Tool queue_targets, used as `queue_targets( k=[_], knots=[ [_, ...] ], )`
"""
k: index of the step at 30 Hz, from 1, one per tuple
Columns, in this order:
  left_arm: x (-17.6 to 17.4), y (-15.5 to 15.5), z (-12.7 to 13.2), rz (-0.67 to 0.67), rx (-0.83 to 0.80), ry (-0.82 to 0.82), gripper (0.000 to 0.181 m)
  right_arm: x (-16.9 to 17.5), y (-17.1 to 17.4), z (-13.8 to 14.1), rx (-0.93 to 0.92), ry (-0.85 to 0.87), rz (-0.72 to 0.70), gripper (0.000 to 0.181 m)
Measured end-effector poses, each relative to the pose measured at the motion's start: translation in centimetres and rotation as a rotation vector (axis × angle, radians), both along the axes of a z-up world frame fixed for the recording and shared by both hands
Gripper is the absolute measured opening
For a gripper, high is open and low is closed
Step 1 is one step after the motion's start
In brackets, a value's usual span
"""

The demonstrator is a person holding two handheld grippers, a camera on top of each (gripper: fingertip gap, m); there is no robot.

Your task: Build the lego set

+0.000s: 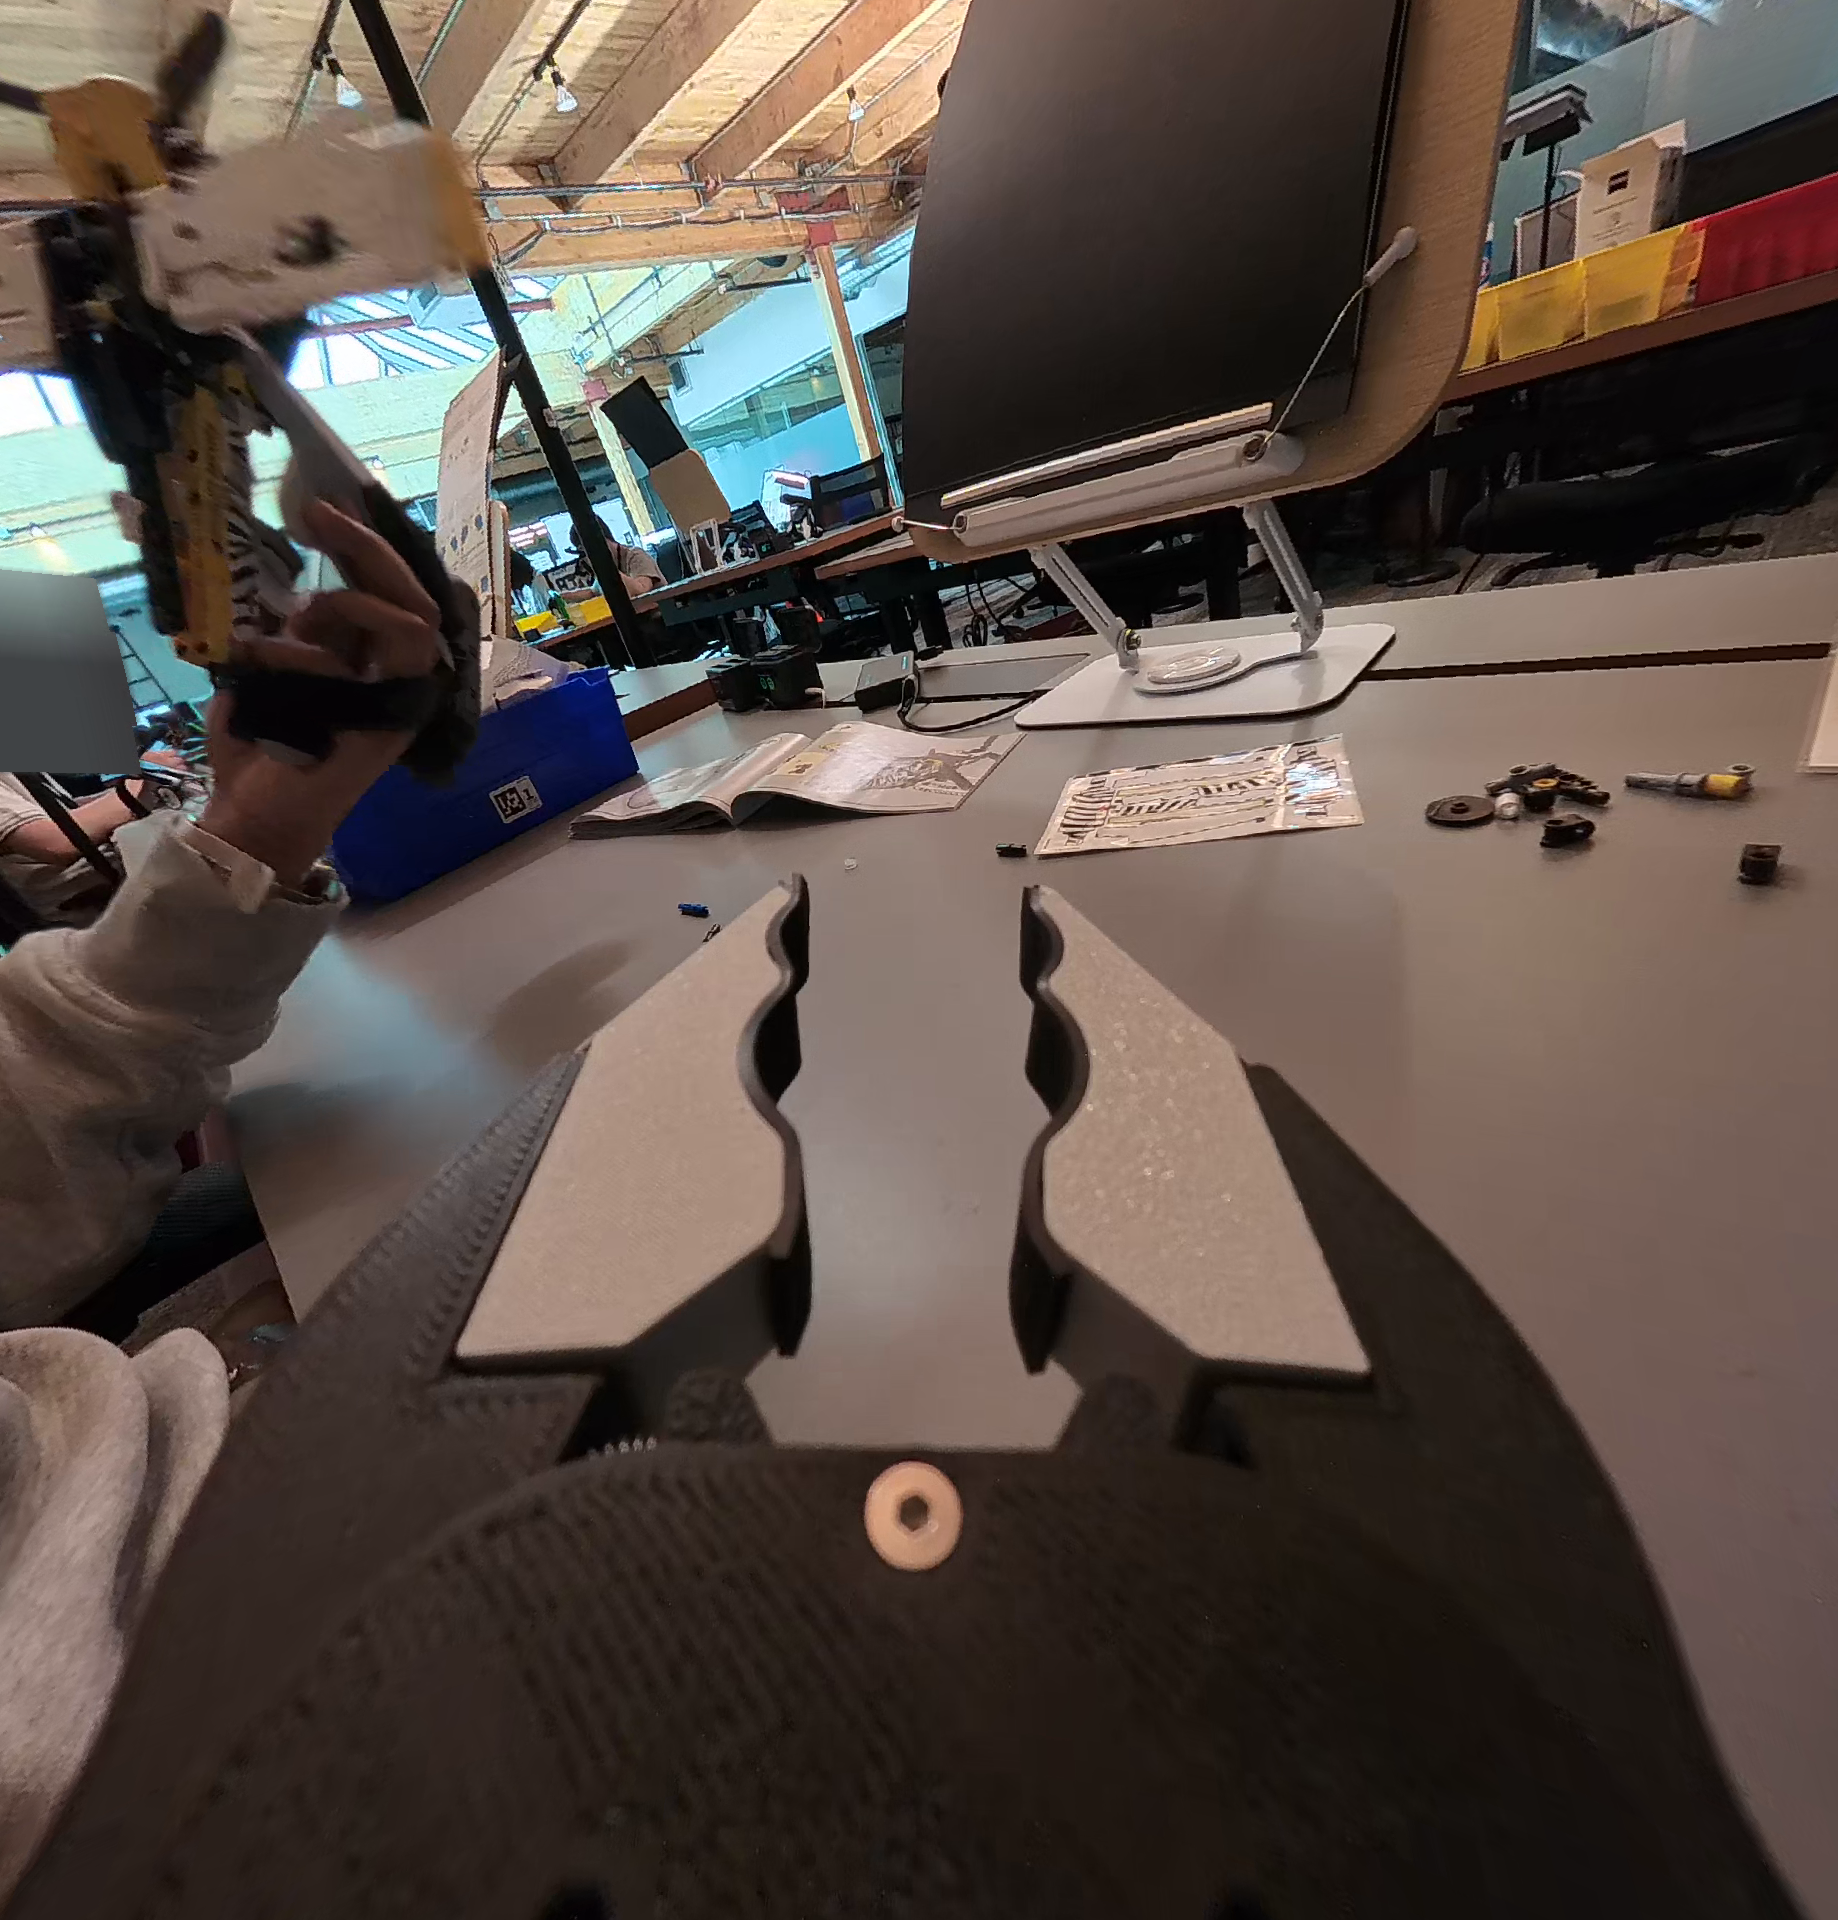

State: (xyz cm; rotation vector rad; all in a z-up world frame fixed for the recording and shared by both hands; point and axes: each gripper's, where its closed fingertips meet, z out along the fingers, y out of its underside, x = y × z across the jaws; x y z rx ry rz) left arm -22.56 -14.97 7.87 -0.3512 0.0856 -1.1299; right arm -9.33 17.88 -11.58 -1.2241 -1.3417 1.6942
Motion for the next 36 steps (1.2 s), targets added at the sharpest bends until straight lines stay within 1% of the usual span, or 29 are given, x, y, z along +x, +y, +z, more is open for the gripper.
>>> queue_targets(
  k=[2, 4, 6, 8, 10, 13, 15, 19, 22, 30, 34, 36],
  knots=[
    [-0.3, 3.1, -1.5, 0.063, -0.173, 0.009, 0.043, 0.0, 0.0, 0.0, 0.0, 0.0, 0.001, 0.039],
    [-0.6, 6.9, -3.8, 0.181, -0.391, 0.046, 0.043, 0.0, 0.0, 0.0, 0.0, 0.001, 0.0, 0.039],
    [-0.2, 10.7, -6.7, 0.273, -0.612, 0.14, 0.043, 0.0, 0.0, 0.0, 0.0, 0.001, 0.0, 0.039],
    [0.7, 13.9, -9.8, 0.34, -0.79, 0.26, 0.043, 0.0, 0.0, 0.0, -0.001, -0.001, 0.001, 0.039],
    [1.6, 16.3, -12.1, 0.349, -0.896, 0.318, 0.043, 0.0, 0.0, 0.0, -0.002, 0.0, 0.0, 0.039],
    [3.2, 18.7, -13.7, 0.298, -0.958, 0.336, 0.043, 0.0, 0.0, 0.0, -0.002, 0.002, -0.002, 0.039],
    [4.1, 20.0, -15.1, 0.311, -1.039, 0.406, 0.043, 0.0, 0.0, 0.0, 0.0, 0.0, 0.0, 0.039],
    [4.9, 22.0, -19.1, 0.468, -1.298, 0.632, 0.043, 0.0, -0.1, -0.1, 0.008, -0.004, 0.003, 0.039],
    [5.7, 22.9, -21.2, 0.524, -1.417, 0.767, 0.043, 0.0, -0.1, 0.0, 0.006, 0.001, -0.002, 0.038],
    [7.8, 23.7, -23.5, 0.508, -1.481, 0.962, 0.043, 0.8, 1.1, 0.9, -0.099, 0.06, -0.011, 0.037],
    [8.1, 23.7, -25.3, 0.524, -1.549, 1.093, 0.043, 0.7, 1.0, 0.9, -0.105, 0.056, -0.002, 0.038],
    [8.2, 23.7, -26.0, 0.523, -1.572, 1.134, 0.043, 0.7, 0.8, 0.8, -0.092, 0.05, 0.002, 0.037]
  ],
)
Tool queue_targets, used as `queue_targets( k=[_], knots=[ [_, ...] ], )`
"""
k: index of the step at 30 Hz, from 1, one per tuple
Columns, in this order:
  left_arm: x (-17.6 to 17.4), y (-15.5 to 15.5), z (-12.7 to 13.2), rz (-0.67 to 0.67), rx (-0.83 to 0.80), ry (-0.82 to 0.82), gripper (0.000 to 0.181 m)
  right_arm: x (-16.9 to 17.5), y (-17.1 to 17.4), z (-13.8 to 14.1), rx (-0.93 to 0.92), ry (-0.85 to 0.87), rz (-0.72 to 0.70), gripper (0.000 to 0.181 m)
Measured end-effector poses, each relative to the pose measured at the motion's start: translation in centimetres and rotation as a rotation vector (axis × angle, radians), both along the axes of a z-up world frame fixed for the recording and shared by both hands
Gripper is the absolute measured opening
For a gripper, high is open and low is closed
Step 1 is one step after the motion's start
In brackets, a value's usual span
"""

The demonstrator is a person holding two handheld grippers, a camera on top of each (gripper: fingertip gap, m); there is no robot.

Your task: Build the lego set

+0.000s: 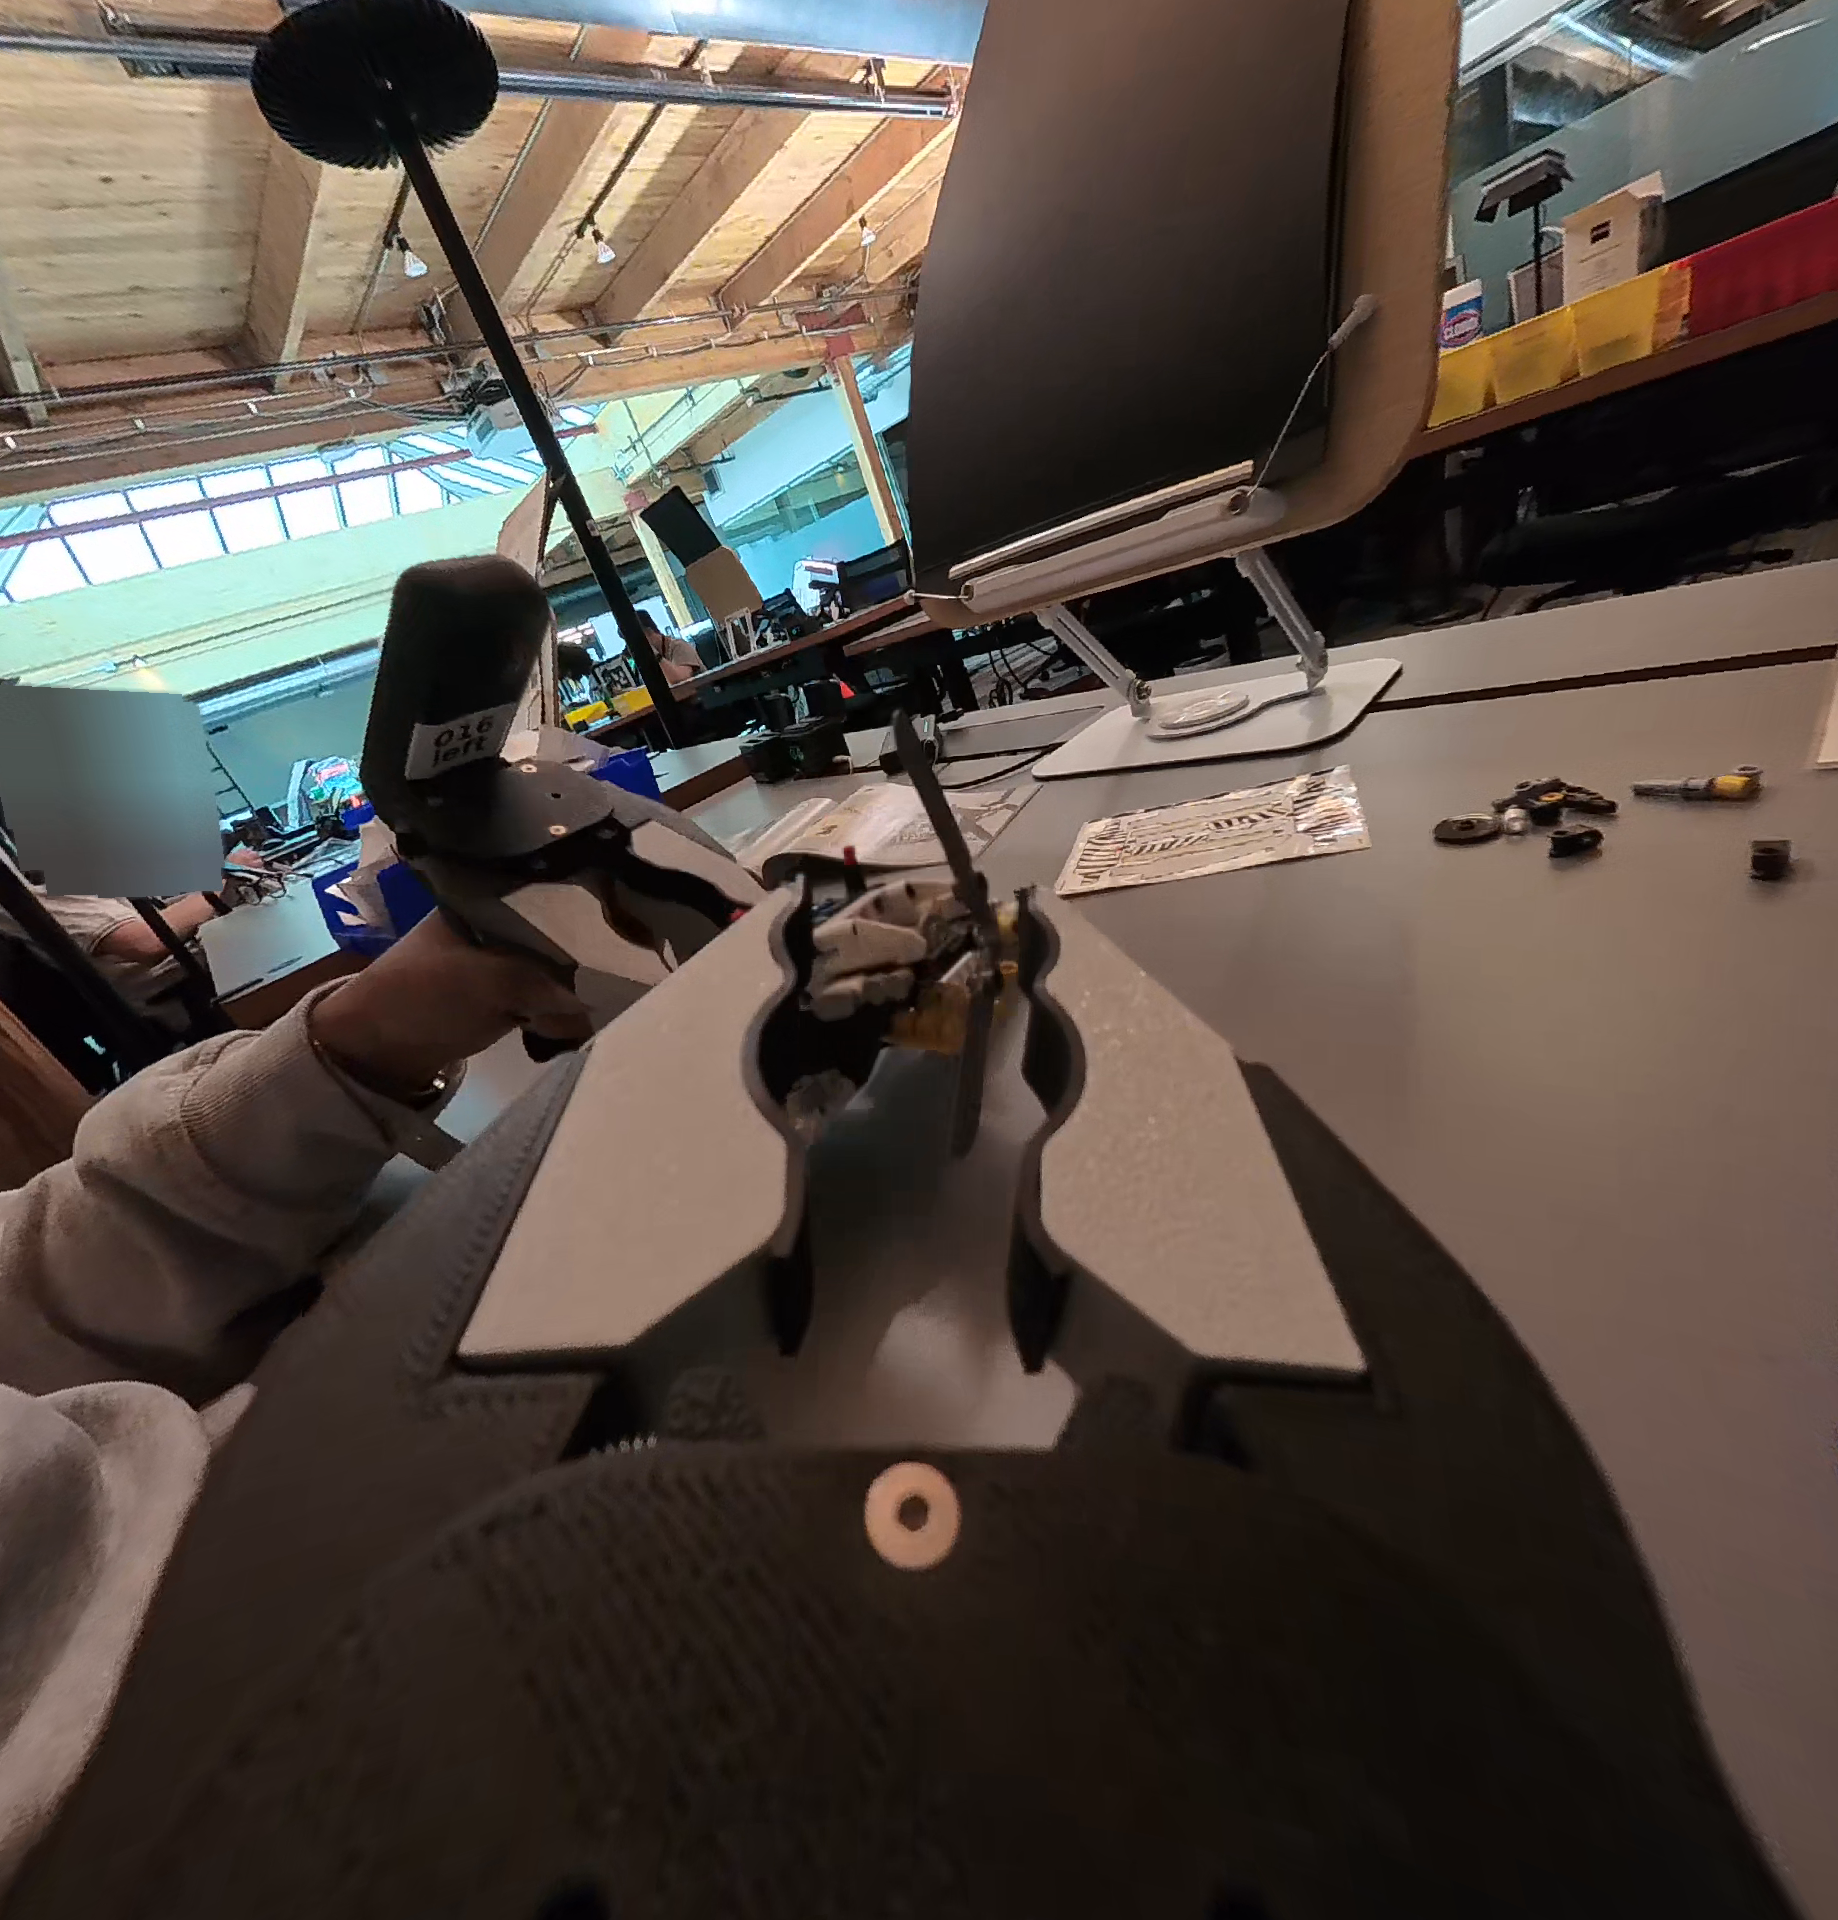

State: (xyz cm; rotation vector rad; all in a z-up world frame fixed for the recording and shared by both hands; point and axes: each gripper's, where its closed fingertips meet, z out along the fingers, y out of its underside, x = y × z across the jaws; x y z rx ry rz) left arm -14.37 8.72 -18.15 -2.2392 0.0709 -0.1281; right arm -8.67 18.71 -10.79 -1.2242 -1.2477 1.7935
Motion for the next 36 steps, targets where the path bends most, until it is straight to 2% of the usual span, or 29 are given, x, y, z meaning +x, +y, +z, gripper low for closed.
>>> queue_targets(
  k=[11, 30, 36],
  knots=[
    [0.7, 0.0, -1.4, -0.041, -0.068, 0.049, 0.043, -0.1, -0.2, -0.1, 0.017, -0.008, 0.0, 0.037],
    [1.3, -0.2, -1.6, -0.08, -0.08, 0.044, 0.043, -0.2, -0.2, -0.1, 0.021, -0.009, -0.001, 0.037],
    [1.8, -0.2, -1.0, -0.102, -0.051, -0.011, 0.043, -0.2, -0.3, -0.1, 0.023, -0.009, -0.003, 0.037]
  ],
)
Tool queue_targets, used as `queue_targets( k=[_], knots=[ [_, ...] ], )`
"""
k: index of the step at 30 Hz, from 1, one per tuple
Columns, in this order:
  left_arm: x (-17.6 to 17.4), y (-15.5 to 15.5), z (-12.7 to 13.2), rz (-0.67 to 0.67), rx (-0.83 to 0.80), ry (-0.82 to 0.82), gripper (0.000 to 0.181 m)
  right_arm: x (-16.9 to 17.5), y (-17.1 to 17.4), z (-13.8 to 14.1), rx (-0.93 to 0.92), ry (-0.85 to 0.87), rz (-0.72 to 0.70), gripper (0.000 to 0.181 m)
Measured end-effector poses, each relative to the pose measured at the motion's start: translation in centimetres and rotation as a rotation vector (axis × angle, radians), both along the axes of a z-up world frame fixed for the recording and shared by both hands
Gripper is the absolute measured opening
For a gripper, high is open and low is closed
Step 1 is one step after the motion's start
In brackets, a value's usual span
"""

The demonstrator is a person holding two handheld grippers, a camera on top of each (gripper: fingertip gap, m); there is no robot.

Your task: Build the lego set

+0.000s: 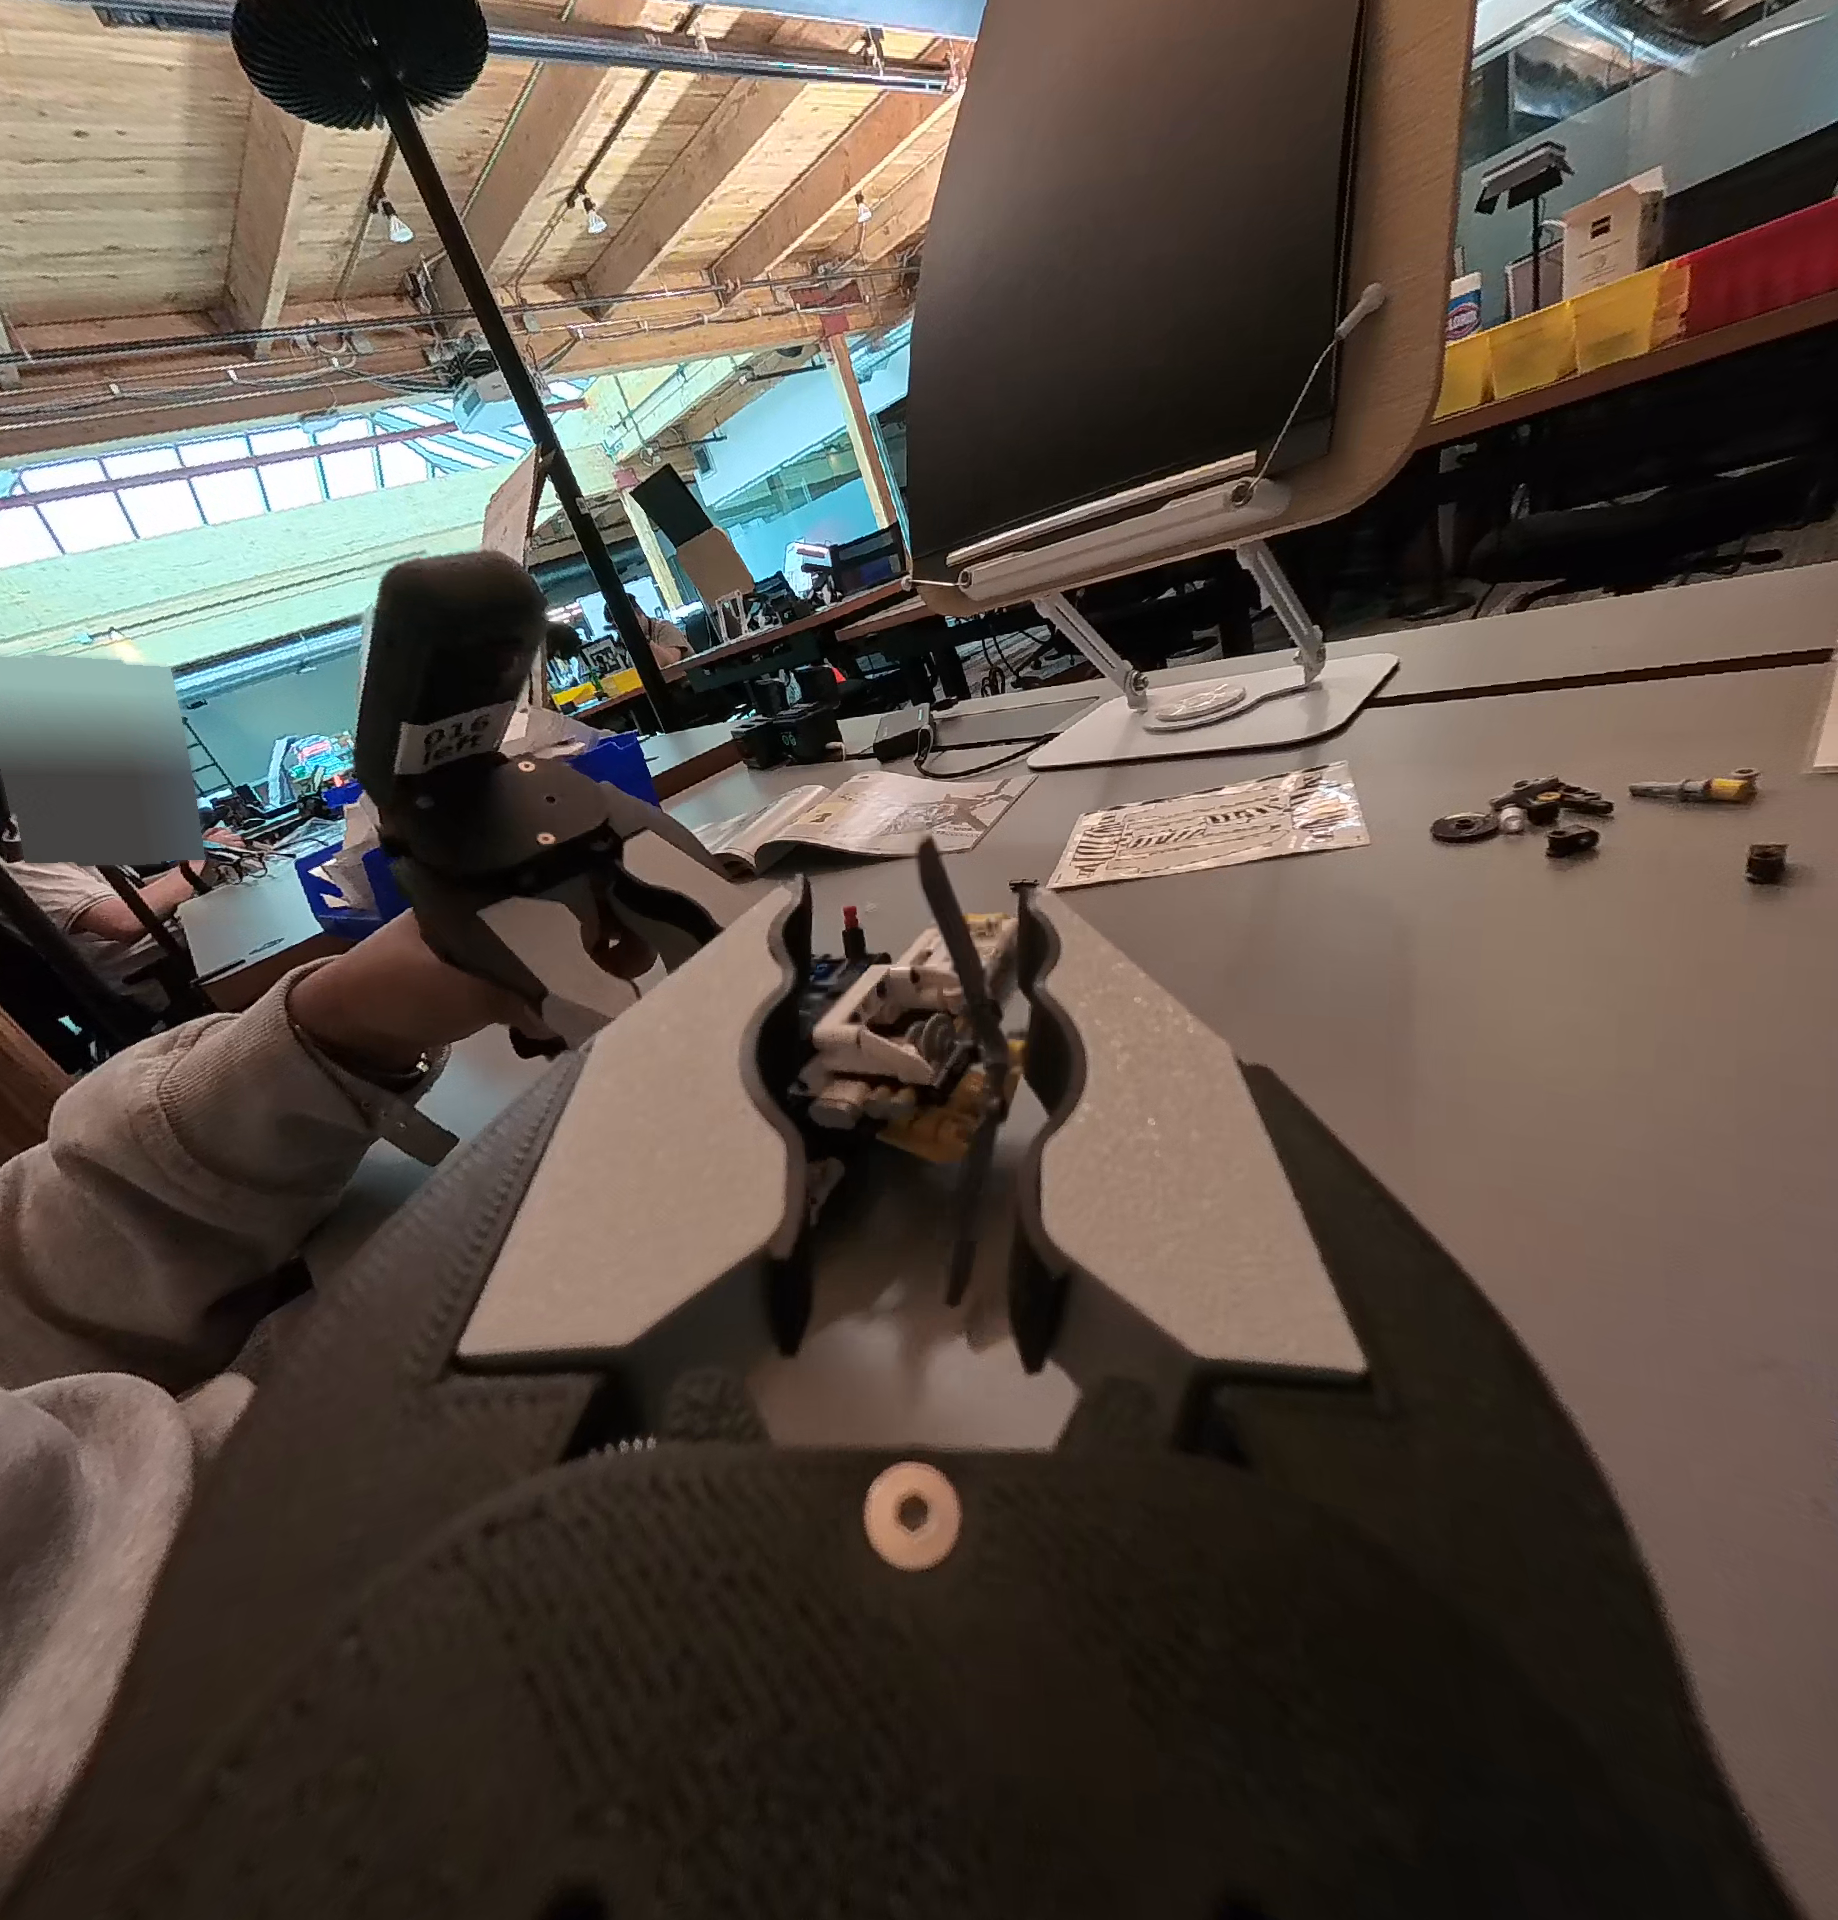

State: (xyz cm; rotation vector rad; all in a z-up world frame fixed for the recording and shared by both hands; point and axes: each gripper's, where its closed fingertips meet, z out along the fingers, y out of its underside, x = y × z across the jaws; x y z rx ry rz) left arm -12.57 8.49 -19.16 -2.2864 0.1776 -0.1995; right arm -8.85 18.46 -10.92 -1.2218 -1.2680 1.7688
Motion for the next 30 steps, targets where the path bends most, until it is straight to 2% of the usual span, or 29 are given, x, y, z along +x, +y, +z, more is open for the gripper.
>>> queue_targets(
  k=[5, 10, 19, 24, 30],
  knots=[
    [0.0, 0.0, 2.7, 0.006, 0.127, -0.137, 0.037, 0.0, 0.0, 0.0, -0.002, 0.0, 0.001, 0.038],
    [-1.1, -0.6, 5.5, 0.04, 0.247, -0.295, 0.041, 0.0, 0.0, 0.0, 0.0, 0.0, 0.0, 0.037],
    [-3.1, -1.3, 6.1, 0.106, 0.292, -0.28, 0.044, 0.0, 0.0, 0.0, -0.002, 0.001, -0.001, 0.037],
    [-4.8, -1.2, 5.1, 0.192, 0.272, -0.165, 0.059, 0.0, 0.0, 0.0, -0.002, 0.001, 0.0, 0.037],
    [-5.7, -1.1, 4.9, 0.234, 0.276, -0.152, 0.064, 0.0, 0.0, 0.0, -0.002, 0.001, 0.001, 0.037]
  ],
)
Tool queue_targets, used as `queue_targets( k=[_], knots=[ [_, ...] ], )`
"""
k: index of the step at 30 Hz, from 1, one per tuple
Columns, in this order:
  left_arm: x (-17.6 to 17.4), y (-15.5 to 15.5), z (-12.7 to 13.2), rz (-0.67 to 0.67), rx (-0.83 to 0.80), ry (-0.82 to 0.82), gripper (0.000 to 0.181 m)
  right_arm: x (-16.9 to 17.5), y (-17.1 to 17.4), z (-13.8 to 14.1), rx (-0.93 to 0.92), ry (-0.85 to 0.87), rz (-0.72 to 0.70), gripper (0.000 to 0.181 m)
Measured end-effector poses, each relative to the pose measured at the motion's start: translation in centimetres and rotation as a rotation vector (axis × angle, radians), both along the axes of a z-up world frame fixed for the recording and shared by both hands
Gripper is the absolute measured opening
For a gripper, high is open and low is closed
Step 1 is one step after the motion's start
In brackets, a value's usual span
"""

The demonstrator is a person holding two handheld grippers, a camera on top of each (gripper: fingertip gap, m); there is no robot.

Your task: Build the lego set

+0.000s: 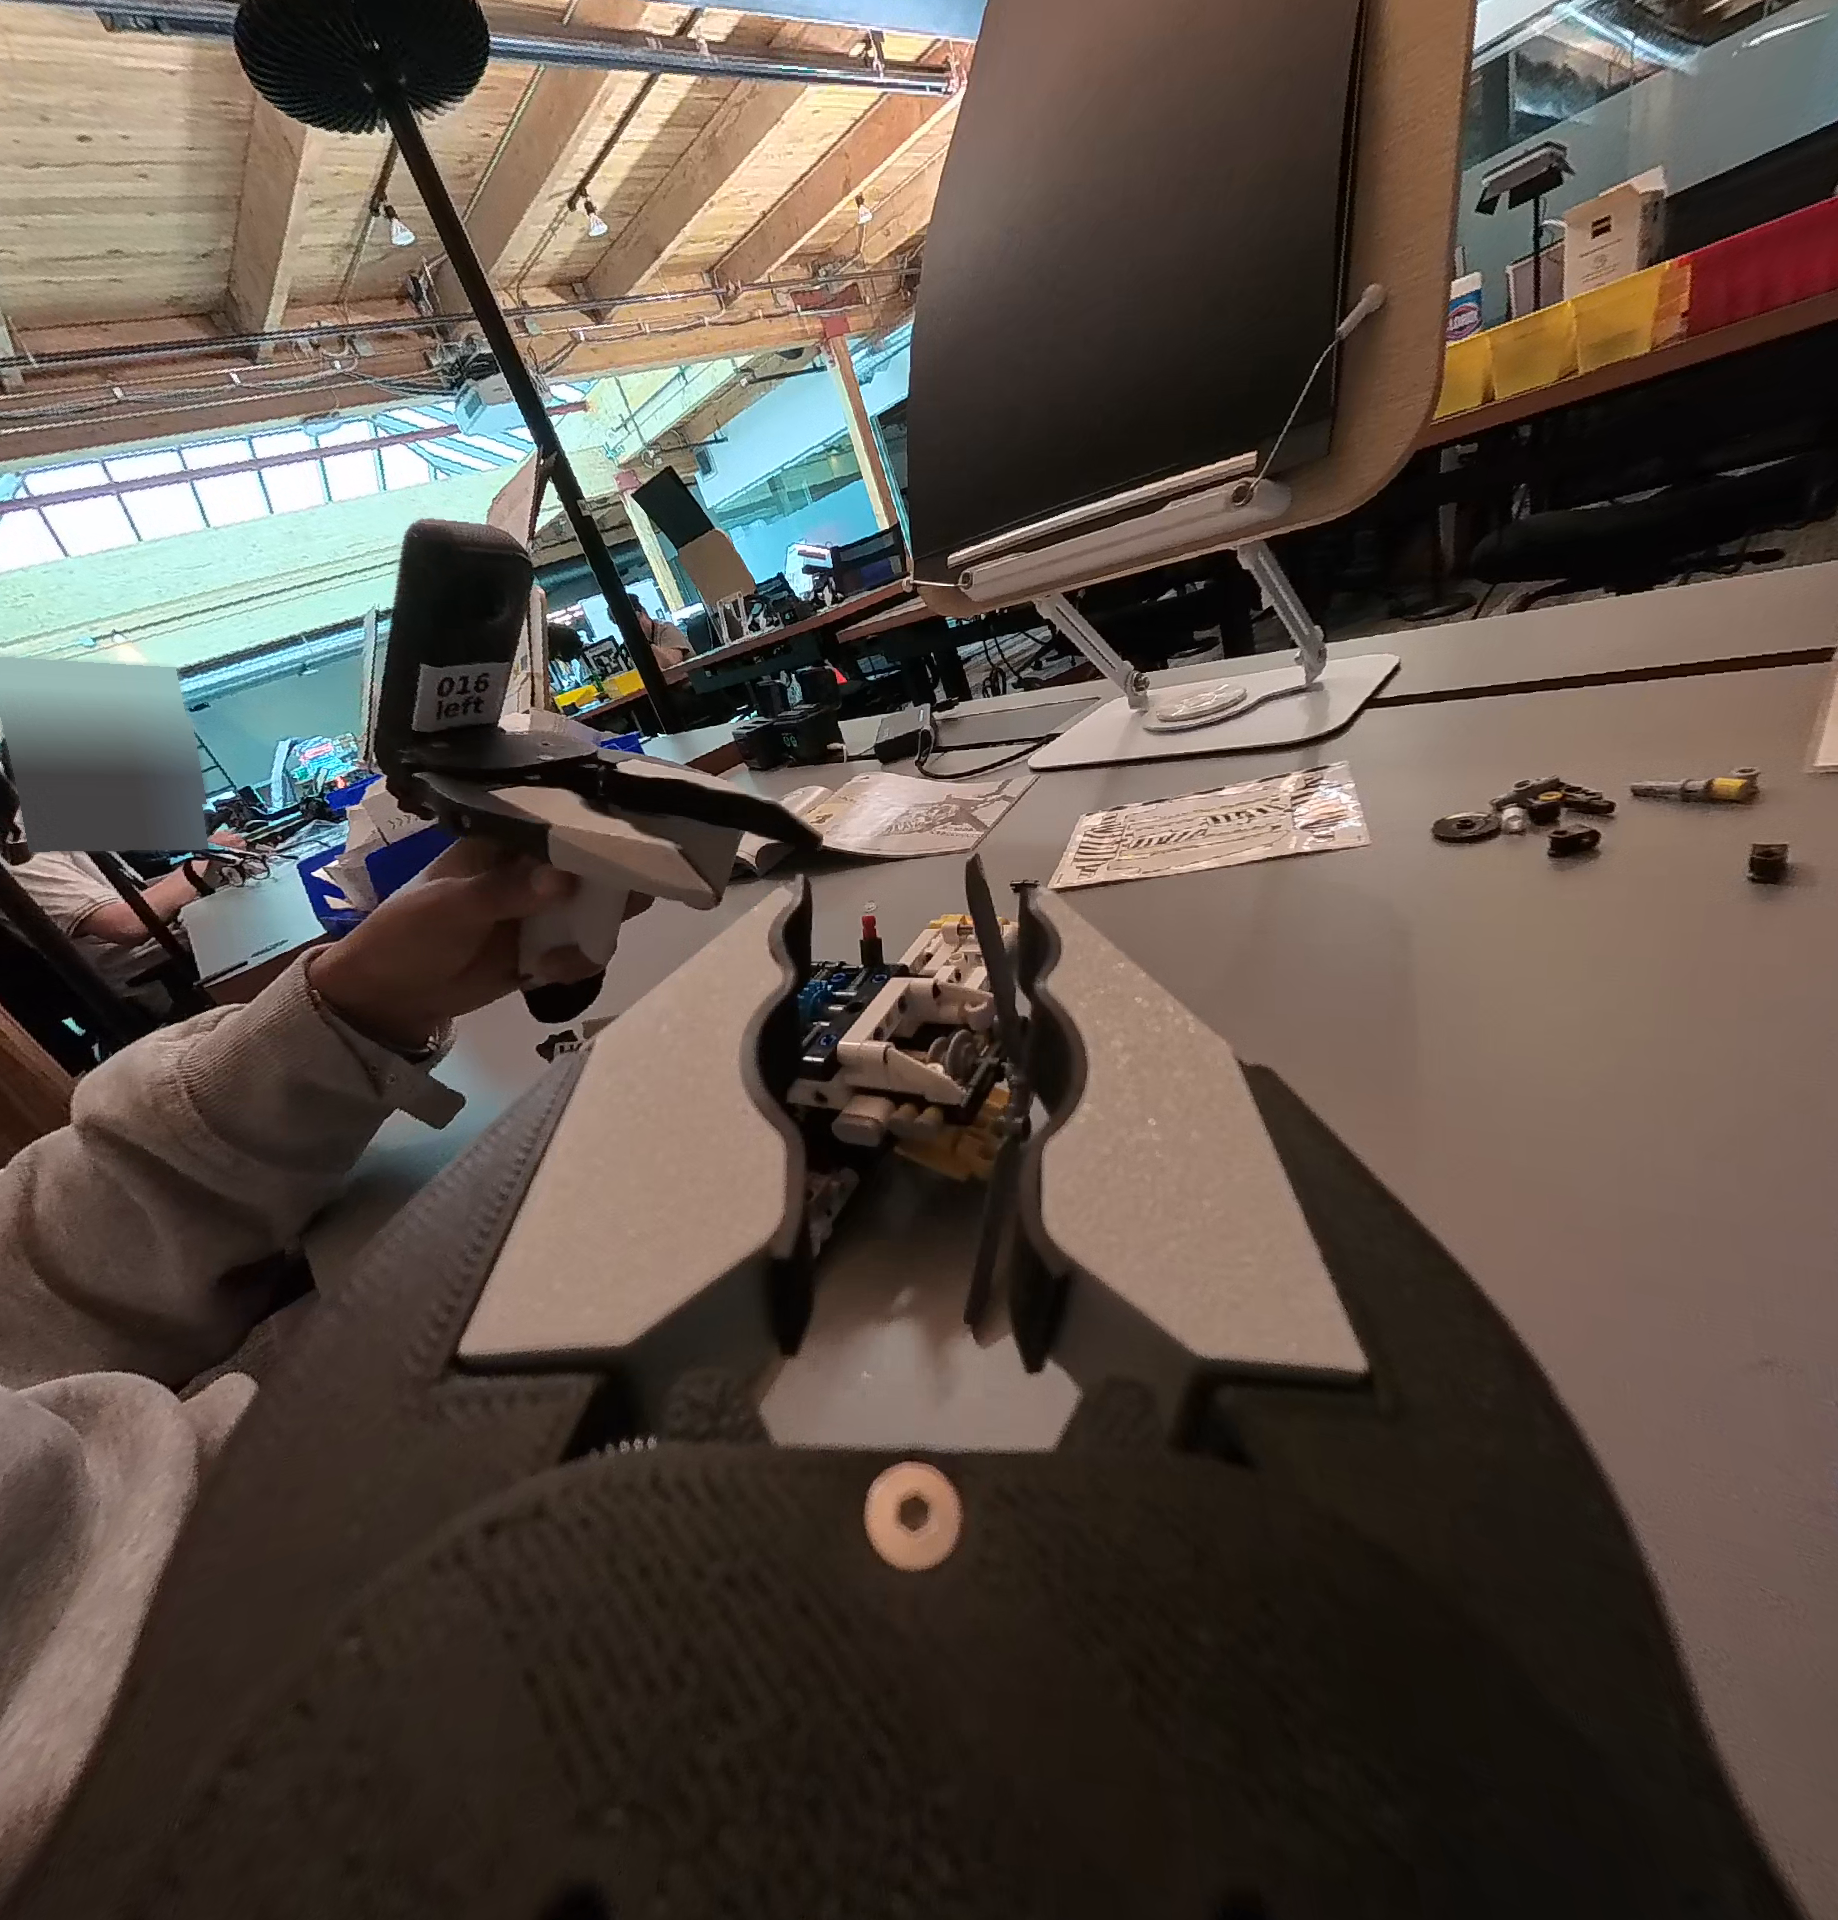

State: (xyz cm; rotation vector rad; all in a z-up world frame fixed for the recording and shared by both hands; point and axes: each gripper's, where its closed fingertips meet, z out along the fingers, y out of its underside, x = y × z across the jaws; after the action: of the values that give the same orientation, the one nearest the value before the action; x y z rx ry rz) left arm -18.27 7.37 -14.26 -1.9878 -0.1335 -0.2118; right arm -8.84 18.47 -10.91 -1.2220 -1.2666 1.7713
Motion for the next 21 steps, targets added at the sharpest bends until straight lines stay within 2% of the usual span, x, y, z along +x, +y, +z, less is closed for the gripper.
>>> queue_targets(
  k=[4, 7, 10, 14, 17, 21],
  knots=[
    [-2.5, -1.2, 0.0, 0.083, -0.01, 0.027, 0.065, 0.0, 0.0, 0.0, -0.001, 0.001, 0.001, 0.037],
    [-6.5, -3.4, -0.3, 0.21, -0.03, 0.061, 0.069, 0.0, 0.0, 0.0, -0.001, 0.0, 0.001, 0.038],
    [-12.3, -7.4, -1.0, 0.418, -0.074, 0.121, 0.071, 0.0, -0.1, 0.0, 0.0, 0.0, 0.002, 0.038],
    [-19.8, -15.0, -2.7, 0.713, -0.163, 0.221, 0.07, 0.0, -0.2, 0.0, 0.002, -0.003, 0.004, 0.037],
    [-21.5, -17.8, -3.6, 0.772, -0.211, 0.187, 0.068, 0.0, -0.2, -0.1, 0.005, -0.004, 0.006, 0.037],
    [-21.8, -17.7, -4.6, 0.753, -0.296, 0.253, 0.068, 0.0, -0.3, 0.0, 0.001, -0.003, 0.013, 0.037]
  ],
)
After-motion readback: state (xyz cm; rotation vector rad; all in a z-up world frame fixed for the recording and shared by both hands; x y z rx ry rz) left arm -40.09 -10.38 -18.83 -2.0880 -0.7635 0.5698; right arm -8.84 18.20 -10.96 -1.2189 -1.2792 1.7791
